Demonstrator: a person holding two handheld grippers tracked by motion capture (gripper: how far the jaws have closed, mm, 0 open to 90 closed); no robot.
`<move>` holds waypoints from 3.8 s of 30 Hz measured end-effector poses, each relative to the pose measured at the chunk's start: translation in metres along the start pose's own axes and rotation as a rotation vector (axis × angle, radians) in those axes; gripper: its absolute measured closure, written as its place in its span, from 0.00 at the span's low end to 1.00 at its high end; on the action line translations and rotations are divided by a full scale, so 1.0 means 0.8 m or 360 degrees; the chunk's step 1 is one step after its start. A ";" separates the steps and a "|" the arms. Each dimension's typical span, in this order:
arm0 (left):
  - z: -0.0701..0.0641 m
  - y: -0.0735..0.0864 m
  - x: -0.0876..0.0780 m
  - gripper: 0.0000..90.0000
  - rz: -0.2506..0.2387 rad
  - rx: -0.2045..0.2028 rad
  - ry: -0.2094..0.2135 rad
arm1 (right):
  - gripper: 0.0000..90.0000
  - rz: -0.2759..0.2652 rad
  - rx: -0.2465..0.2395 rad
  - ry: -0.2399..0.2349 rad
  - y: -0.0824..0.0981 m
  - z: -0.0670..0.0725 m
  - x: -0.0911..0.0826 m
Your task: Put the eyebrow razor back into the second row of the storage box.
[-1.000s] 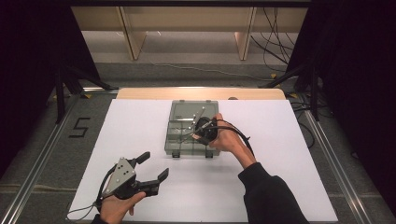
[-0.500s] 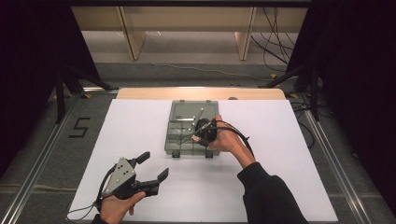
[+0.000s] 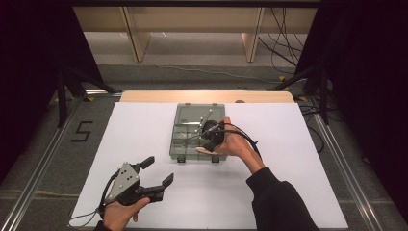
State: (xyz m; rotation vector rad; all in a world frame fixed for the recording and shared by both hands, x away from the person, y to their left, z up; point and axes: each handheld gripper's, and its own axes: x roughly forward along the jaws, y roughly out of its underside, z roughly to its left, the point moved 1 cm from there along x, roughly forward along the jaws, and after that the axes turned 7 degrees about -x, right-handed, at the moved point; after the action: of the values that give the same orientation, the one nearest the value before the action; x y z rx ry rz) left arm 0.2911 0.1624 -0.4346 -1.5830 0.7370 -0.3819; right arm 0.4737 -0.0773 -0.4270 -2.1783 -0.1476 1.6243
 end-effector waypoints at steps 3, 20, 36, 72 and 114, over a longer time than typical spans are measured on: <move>0.000 0.000 0.000 0.18 0.0001 0.0001 0.0000 | 0.58 -0.0051 0.0044 0.0011 -0.001 0.001 -0.009; -0.001 0.001 0.000 0.18 0.0006 -0.0005 0.0003 | 0.44 -0.0250 0.0037 0.0022 0.002 0.021 -0.057; -0.002 0.002 -0.002 0.18 0.0042 -0.0033 -0.0032 | 0.36 -0.0366 0.0212 0.0098 0.028 0.021 -0.076; -0.002 0.003 0.000 0.18 0.0033 -0.0041 -0.0025 | 0.28 -0.0686 0.0394 0.0154 0.092 0.056 -0.106; -0.003 0.002 -0.001 0.18 0.0032 -0.0039 -0.0016 | 0.26 -0.0925 0.0578 0.0160 0.146 0.085 -0.114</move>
State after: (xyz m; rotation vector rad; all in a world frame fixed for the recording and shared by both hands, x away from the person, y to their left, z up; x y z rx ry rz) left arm 0.2889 0.1608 -0.4356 -1.5983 0.7515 -0.3510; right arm 0.3628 -0.1949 -0.4066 -1.7209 -0.3827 1.1115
